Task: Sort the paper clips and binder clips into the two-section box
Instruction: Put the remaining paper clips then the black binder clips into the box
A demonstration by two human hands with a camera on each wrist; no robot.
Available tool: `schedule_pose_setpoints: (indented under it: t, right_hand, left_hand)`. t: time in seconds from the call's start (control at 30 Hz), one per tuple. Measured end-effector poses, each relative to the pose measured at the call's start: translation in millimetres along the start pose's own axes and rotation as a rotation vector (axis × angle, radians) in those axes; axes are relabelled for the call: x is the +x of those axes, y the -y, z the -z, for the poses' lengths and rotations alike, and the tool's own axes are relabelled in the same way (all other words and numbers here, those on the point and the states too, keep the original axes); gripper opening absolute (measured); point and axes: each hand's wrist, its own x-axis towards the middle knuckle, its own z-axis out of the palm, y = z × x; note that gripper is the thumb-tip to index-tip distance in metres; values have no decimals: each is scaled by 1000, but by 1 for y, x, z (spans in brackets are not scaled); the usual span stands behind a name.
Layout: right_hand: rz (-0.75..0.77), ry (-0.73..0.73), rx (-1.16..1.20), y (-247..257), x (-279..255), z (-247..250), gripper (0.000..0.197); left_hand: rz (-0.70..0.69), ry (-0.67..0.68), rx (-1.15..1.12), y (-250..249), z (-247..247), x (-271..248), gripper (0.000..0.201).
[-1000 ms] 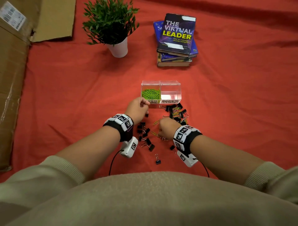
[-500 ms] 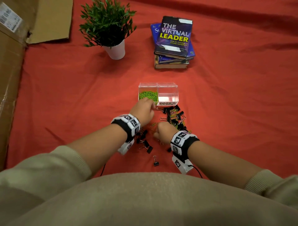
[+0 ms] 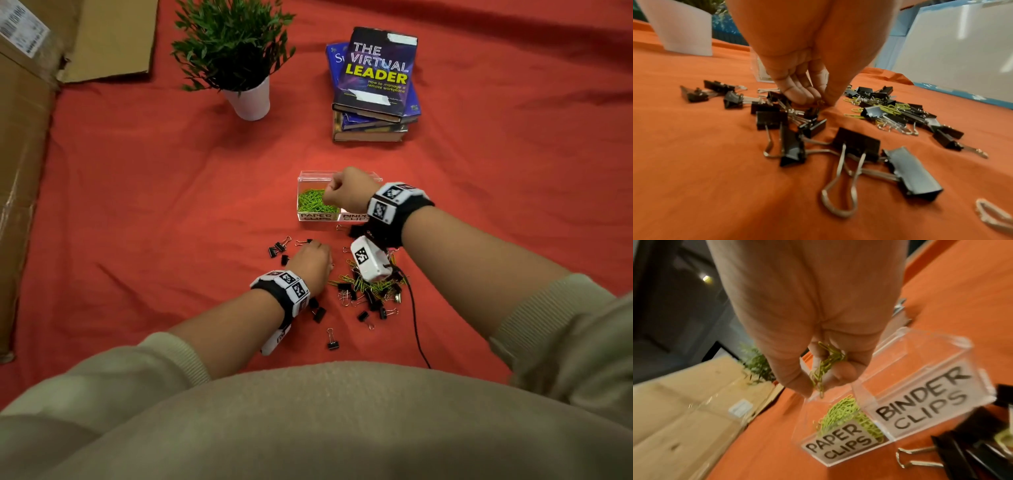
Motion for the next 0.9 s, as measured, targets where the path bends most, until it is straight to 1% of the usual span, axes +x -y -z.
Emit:
schedule_pose_setpoints:
  t: [0.03, 0.07, 0.1, 0.13, 0.2, 0.23, 0.3, 0.4, 0.47, 0.53, 0.6, 0.67, 0.73, 0.8, 0.9]
  right_hand:
    - [22, -22, -63, 6, 5, -6, 19]
    - [37, -34, -139, 11, 9, -11, 17]
    - [60, -25, -222, 15, 12, -15, 12]
    - [85, -6, -282, 16, 14, -18, 12]
    - [132, 39, -341, 15, 16, -21, 25]
    - [159, 45, -341, 13, 16, -20, 31]
    - [199, 23, -299, 9, 11, -17, 40]
    - [243, -86, -181, -1, 0, -7, 38]
    - [250, -147, -74, -15, -13, -2, 29]
    - [214, -112, -41, -32, -33, -1, 21]
    - [184, 18, -141, -53, -56, -9, 17]
    - [197, 167, -309, -75, -75, -25, 16]
    - [235, 233, -448, -91, -87, -43, 23]
    - [267, 210, -520, -103, -91, -55, 30]
    - [320, 133, -553, -110, -93, -62, 27]
  left_hand:
    - [-1, 7, -10, 1, 0, -1, 13]
    - [4, 14, -23, 1, 0, -3, 13]
    - [15, 19, -46, 1, 2, -5, 12]
    - [28, 28, -77, 2, 4, -6, 11]
    - [45, 48, -146, 3, 8, -9, 9]
    - [49, 51, -186, 5, 9, -10, 9]
    - [55, 50, -269, 6, 12, -13, 14]
    - [71, 72, -314, 2, 13, -13, 21]
    - [41, 79, -272, -4, 10, -13, 21]
    - [-14, 101, -182, -9, 4, -15, 20]
    - [-78, 141, -93, -11, -2, -15, 21]
    - [-121, 167, -35, -10, -6, -16, 18]
    - [-126, 165, 9, -9, -8, -16, 15]
    - [-123, 165, 52, -7, -8, -16, 15]
    - [-135, 171, 97, -7, -9, -17, 16]
